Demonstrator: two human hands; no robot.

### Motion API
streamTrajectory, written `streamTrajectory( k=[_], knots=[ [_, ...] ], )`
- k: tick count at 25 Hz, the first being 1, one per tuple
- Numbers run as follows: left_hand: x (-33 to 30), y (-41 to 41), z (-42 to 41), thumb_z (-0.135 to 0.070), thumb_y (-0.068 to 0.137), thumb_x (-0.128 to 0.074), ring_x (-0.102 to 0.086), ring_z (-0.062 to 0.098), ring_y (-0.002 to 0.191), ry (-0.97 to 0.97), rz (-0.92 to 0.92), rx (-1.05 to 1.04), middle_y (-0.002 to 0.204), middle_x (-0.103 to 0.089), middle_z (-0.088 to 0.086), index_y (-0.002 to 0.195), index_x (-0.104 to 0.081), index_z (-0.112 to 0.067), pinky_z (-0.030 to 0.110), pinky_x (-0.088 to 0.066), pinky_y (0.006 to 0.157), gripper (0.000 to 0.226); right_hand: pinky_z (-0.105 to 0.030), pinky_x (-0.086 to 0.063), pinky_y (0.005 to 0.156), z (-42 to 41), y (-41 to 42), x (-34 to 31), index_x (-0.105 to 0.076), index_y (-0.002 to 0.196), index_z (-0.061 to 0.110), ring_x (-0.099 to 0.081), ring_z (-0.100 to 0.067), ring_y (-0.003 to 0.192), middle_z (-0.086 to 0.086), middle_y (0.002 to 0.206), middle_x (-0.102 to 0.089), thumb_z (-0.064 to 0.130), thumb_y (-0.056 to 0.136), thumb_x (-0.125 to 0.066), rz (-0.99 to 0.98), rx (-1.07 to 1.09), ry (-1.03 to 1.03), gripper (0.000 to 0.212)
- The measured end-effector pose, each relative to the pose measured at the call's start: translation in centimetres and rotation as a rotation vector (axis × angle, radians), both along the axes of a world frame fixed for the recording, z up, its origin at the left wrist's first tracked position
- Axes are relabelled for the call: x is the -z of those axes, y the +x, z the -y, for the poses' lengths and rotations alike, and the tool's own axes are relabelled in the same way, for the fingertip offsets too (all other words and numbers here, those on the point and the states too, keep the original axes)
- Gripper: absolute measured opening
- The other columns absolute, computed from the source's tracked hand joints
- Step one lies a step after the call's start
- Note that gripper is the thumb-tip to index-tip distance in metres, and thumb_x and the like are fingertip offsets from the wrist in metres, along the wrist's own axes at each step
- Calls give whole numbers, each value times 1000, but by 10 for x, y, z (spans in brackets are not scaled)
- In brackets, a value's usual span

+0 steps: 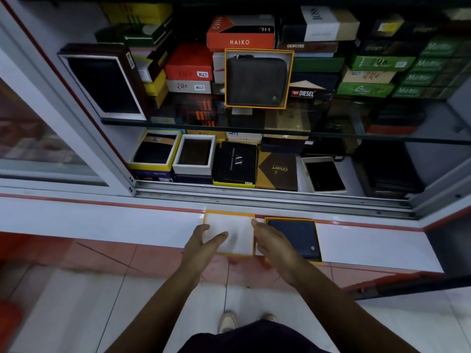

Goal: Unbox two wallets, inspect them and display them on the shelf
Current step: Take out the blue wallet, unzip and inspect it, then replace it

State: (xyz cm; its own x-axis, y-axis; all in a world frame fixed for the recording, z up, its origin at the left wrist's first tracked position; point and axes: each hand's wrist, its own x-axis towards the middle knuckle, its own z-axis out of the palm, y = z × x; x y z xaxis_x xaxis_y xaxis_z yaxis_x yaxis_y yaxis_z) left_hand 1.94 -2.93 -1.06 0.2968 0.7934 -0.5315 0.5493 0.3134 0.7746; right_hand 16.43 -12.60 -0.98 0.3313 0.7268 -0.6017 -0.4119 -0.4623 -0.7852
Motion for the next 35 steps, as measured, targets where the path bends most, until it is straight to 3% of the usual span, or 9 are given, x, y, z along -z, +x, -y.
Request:
streamTrajectory(
  k=[4,7,9,12,17,22,27,30,35],
  knots=[
    [-4,31,26,-26,86,-65,-49,18,123,224,151,-112,130,-52,-6,128,-53,-19,32,-44,96,45,-34,-48,91,34,27,-2,-65,114,19,-56,-22,114,-4,120,-64,28,89,-61,282,253,-5,27],
    [-7,67,53,-20,88,-60,-59,13,100,-122,282,-28,111,-64,-1,112,-61,-16,26,-47,78,24,-32,-42,82,70,51,0,-58,122,5,-56,-27,109,-12,119,-61,20,93,-54,471,396,-127,33],
    [-3,86,66,-21,88,-59,-57,19,106,-308,243,49,118,-62,4,114,-59,-15,32,-47,89,27,-32,-41,83,82,56,7,-55,127,4,-53,-21,105,-13,124,-59,18,95,-49,519,352,-211,35],
    [-1,104,73,-17,90,-54,-51,15,93,-357,168,95,112,-53,3,103,-52,-18,30,-38,83,13,-38,-48,83,82,55,12,-57,126,2,-55,-22,96,-12,112,-61,12,95,-46,560,257,-242,34],
    [12,111,67,-23,82,-59,-55,25,108,-416,160,77,119,-62,10,122,-52,-12,35,-43,85,42,-32,-49,83,78,56,24,-59,124,7,-57,-25,103,-17,126,-58,15,91,-51,644,200,-271,35],
    [12,115,48,-21,74,-72,-64,30,102,-366,211,-65,107,-70,13,95,-65,-11,38,-50,85,24,-41,-49,74,73,63,10,-65,83,3,-57,-32,88,-19,96,-63,8,89,-53,391,341,-209,14],
    [1,115,50,-20,76,-76,-67,26,98,-199,252,1,101,-73,10,92,-69,-10,43,-56,87,20,-28,-42,72,74,64,1,-61,91,8,-55,-20,91,-9,98,-61,19,88,-62,176,444,-114,11],
    [-12,103,42,-16,81,-71,-67,23,97,-229,445,21,99,-74,9,94,-69,-9,39,-54,87,15,-26,-49,70,77,69,-4,-57,112,4,-61,-27,103,-15,113,-65,15,80,-70,178,536,91,36],
    [-32,81,34,-31,88,-60,-69,14,98,-281,553,-48,104,-73,2,107,-66,-16,25,-54,85,25,-23,-57,73,71,86,-38,-64,111,17,-70,-19,97,-2,107,-74,4,77,-73,346,208,280,38]
  ],
)
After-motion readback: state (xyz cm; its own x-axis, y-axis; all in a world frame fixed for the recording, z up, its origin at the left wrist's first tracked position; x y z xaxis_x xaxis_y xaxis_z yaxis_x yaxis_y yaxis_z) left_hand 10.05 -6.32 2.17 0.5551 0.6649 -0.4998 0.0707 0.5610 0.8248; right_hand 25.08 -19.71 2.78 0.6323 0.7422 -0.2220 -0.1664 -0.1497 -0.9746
